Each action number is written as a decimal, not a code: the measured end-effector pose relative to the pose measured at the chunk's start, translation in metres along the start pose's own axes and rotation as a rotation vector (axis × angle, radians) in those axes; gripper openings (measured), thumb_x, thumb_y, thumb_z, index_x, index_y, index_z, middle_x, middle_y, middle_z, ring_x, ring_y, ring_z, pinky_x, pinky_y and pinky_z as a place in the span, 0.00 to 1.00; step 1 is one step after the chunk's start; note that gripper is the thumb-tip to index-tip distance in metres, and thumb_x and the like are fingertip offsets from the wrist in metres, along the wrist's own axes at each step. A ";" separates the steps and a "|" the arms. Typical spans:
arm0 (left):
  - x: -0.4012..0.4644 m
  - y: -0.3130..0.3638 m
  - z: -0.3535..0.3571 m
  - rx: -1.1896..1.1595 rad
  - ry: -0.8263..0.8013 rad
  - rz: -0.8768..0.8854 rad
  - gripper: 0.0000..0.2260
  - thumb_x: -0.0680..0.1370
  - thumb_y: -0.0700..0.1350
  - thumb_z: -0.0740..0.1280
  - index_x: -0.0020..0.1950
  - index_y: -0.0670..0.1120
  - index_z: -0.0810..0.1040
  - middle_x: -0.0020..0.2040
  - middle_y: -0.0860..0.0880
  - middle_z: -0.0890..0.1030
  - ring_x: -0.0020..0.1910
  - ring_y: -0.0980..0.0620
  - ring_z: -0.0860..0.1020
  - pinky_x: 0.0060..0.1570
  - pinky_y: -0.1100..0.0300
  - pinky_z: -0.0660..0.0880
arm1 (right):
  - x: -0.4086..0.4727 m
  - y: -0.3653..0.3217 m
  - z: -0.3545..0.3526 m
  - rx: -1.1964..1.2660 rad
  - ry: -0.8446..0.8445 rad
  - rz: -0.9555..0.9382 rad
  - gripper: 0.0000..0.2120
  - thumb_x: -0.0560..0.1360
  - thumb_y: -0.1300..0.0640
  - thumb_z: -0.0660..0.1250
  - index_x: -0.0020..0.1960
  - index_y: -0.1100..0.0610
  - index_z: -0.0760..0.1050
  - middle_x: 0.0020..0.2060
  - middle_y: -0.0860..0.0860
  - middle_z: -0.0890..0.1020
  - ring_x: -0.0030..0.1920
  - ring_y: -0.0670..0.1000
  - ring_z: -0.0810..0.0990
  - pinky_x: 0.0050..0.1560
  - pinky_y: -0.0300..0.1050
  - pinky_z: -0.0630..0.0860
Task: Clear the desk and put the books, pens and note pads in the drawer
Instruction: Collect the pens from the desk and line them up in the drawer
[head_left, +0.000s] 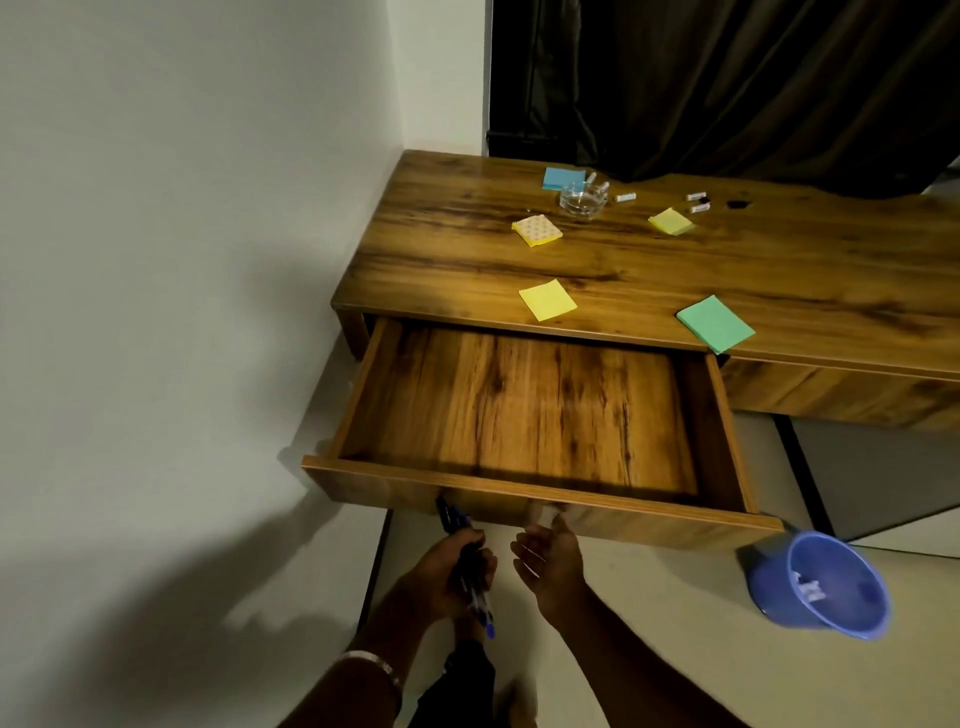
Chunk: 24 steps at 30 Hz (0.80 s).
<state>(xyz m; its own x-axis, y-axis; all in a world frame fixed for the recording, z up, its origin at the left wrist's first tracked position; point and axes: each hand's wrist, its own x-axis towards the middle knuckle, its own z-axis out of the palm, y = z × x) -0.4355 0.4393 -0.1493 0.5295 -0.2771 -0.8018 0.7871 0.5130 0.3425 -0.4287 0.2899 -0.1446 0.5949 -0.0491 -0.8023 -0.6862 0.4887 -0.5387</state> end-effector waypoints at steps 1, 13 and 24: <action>-0.005 0.002 0.001 0.049 -0.025 -0.018 0.06 0.76 0.42 0.64 0.40 0.42 0.72 0.31 0.45 0.74 0.29 0.49 0.75 0.31 0.57 0.75 | -0.004 0.000 0.001 -0.076 -0.004 0.000 0.16 0.80 0.49 0.57 0.45 0.60 0.74 0.38 0.55 0.79 0.43 0.55 0.79 0.50 0.49 0.72; -0.050 0.035 0.028 0.287 -0.317 -0.050 0.09 0.78 0.44 0.61 0.41 0.45 0.78 0.29 0.52 0.70 0.27 0.57 0.72 0.29 0.65 0.72 | -0.040 -0.040 0.035 -0.506 -0.210 -0.099 0.14 0.74 0.45 0.65 0.36 0.53 0.75 0.25 0.47 0.72 0.27 0.45 0.67 0.30 0.39 0.61; -0.046 0.105 0.079 0.415 -0.175 0.049 0.11 0.79 0.46 0.62 0.38 0.45 0.75 0.31 0.49 0.73 0.29 0.55 0.73 0.30 0.66 0.74 | -0.047 -0.096 0.069 -0.505 -0.381 -0.265 0.13 0.72 0.46 0.70 0.44 0.56 0.80 0.33 0.52 0.82 0.31 0.48 0.80 0.35 0.40 0.76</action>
<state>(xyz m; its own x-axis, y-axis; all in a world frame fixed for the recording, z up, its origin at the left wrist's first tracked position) -0.3520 0.4414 -0.0375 0.5865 -0.4119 -0.6974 0.8013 0.1694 0.5738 -0.3611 0.3055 -0.0375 0.8117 0.2440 -0.5306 -0.5535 0.0317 -0.8322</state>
